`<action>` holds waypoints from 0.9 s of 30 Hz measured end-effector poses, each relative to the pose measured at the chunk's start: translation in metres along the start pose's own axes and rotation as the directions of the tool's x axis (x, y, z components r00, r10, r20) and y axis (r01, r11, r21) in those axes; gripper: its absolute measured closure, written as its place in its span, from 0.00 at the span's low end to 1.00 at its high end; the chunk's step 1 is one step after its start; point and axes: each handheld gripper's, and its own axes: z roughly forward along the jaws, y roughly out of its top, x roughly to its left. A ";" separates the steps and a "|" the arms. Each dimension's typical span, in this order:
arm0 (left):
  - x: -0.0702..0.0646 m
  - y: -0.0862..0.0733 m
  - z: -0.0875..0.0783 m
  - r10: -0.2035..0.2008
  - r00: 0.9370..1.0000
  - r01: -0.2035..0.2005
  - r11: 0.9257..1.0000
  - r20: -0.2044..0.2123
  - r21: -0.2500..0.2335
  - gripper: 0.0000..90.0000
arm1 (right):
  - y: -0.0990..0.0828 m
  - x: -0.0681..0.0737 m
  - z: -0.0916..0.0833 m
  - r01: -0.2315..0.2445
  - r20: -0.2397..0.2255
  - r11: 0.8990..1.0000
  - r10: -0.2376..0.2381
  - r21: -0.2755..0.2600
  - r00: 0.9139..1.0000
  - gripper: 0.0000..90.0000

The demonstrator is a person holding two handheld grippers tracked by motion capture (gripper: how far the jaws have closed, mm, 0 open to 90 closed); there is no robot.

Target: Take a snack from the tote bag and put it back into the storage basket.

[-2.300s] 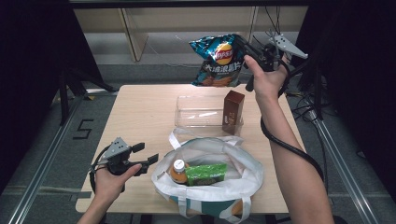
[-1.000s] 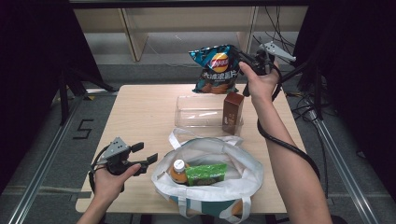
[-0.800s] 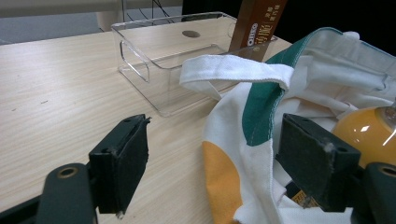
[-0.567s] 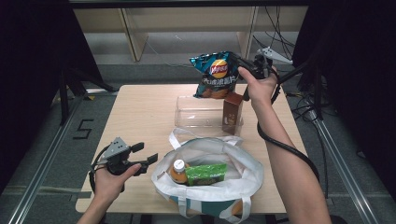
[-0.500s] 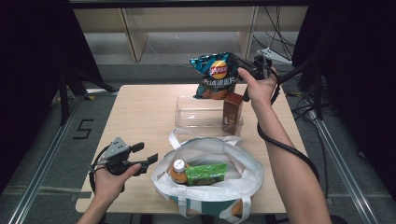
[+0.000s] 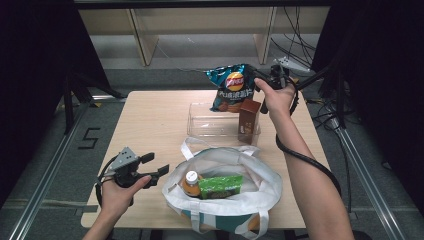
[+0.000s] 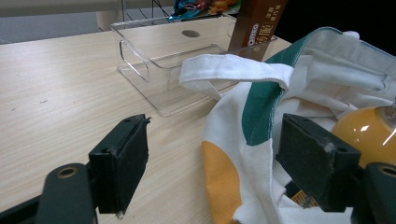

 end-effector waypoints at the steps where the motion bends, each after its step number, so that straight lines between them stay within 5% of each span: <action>1: 0.000 0.000 0.000 -0.002 1.000 0.002 1.000 -0.003 0.001 0.27 | -0.001 -0.001 0.001 0.004 -0.004 1.000 -0.004 -0.006 1.000 1.00; 27: 0.001 0.000 0.002 0.011 1.000 -0.011 1.000 0.005 0.005 0.27 | -0.015 -0.008 0.003 -0.020 0.005 0.998 0.020 0.051 1.000 1.00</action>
